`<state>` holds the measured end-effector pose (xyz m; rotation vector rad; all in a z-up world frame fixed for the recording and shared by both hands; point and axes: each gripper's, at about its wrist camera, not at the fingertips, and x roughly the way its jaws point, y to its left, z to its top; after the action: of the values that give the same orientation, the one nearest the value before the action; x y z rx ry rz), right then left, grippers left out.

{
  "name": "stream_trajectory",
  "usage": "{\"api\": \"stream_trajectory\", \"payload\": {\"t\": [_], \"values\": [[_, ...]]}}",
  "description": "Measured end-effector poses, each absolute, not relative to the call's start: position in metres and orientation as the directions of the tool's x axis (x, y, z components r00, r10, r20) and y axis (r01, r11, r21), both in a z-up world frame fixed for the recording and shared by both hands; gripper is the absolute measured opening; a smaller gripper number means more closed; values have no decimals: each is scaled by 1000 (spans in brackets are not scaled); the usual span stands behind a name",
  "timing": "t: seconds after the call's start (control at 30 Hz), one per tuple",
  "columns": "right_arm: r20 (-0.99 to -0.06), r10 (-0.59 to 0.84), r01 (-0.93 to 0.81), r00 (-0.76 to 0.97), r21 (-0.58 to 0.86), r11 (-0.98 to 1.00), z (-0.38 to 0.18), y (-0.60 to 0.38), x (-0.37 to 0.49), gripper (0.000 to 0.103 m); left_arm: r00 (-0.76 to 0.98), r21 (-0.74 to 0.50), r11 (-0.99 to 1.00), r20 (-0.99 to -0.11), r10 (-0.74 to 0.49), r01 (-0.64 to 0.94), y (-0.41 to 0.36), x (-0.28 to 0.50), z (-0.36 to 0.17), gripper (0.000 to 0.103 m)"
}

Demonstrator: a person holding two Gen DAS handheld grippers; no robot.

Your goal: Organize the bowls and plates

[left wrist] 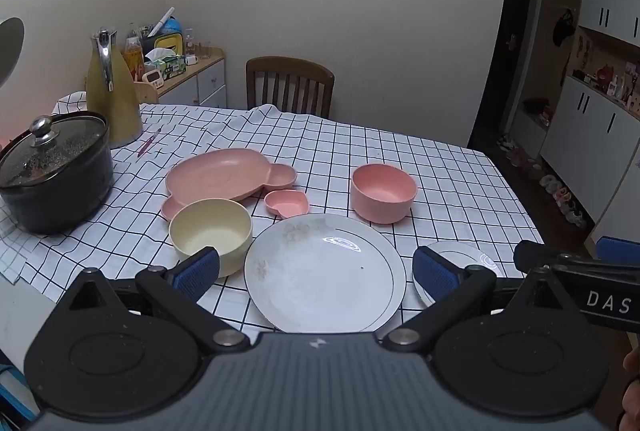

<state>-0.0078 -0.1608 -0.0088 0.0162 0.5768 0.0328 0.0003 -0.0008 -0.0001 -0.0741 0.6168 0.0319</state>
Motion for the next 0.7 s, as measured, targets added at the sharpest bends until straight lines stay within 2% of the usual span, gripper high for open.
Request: {"api": "stream_trajectory", "payload": {"t": [0.27, 0.3, 0.7], "values": [[-559, 34, -23, 829, 27, 999, -13, -158, 0, 102, 817, -65, 996, -577, 12, -61, -2, -1, -8, 103], [-537, 39, -31, 843, 24, 999, -10, -158, -8, 102, 815, -68, 996, -579, 8, -59, 0, 0, -6, 103], [-520, 12, -13, 854, 3, 1000, -7, -155, -15, 102, 828, -77, 996, -561, -1, -51, 5, -7, 2, 103]]}}
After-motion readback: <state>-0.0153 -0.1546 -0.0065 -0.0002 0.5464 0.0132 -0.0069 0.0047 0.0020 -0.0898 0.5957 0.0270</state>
